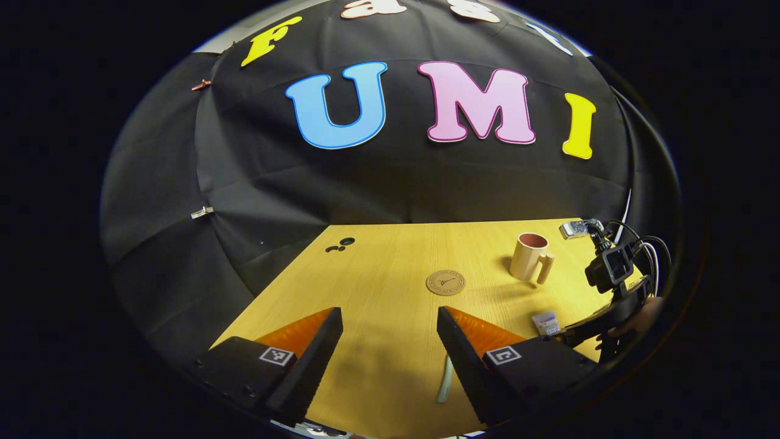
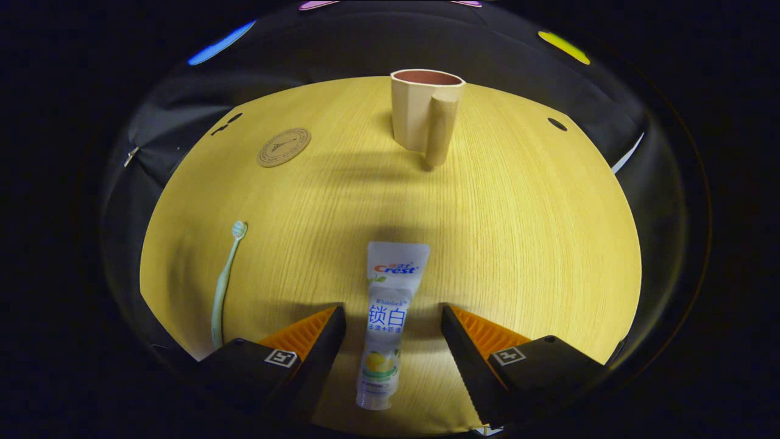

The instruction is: Put the toothbrush and toothpaste on the desktop into the cup, then pick up the cup and place it on the coaster on the desktop.

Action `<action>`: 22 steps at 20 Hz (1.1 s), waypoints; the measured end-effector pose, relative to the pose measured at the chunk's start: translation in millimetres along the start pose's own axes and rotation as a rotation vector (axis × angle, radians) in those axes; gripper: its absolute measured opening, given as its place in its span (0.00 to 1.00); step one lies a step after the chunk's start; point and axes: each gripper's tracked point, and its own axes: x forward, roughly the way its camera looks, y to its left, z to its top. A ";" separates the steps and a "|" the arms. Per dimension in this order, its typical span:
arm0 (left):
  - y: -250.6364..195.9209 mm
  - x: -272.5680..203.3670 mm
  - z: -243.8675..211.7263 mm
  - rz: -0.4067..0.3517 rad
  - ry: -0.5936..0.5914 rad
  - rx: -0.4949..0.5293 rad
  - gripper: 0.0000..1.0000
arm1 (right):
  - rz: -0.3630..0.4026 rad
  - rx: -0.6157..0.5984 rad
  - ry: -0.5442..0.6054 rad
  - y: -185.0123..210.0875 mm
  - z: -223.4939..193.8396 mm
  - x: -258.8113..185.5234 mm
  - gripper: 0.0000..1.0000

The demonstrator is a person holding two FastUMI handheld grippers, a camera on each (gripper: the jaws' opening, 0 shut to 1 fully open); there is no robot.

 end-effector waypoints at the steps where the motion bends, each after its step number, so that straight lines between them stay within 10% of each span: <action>1: 0.8 -1.2 -1.1 0.001 0.002 0.000 0.99 | -0.002 0.001 0.008 1.0 -1.4 0.4 0.98; 4: 1.4 -5.3 -4.7 -0.005 0.016 -0.011 0.99 | -0.002 -0.039 0.011 8.3 0.2 1.2 0.94; 8: 4.8 -9.0 -5.7 -0.018 0.031 -0.014 0.99 | -0.006 -0.038 0.036 15.2 -0.9 3.0 0.61; 13: 14.0 -14.3 0.2 -0.030 0.005 -0.011 0.99 | -0.020 -0.020 0.074 13.9 1.7 4.4 0.60; 14: 16.2 -14.5 0.3 -0.029 0.000 -0.001 0.99 | -0.017 -0.008 0.066 14.9 2.3 4.4 0.37; 22: 11.1 -18.2 -12.9 -0.100 0.041 0.035 0.99 | 0.044 0.023 0.042 15.5 -0.4 -0.9 0.22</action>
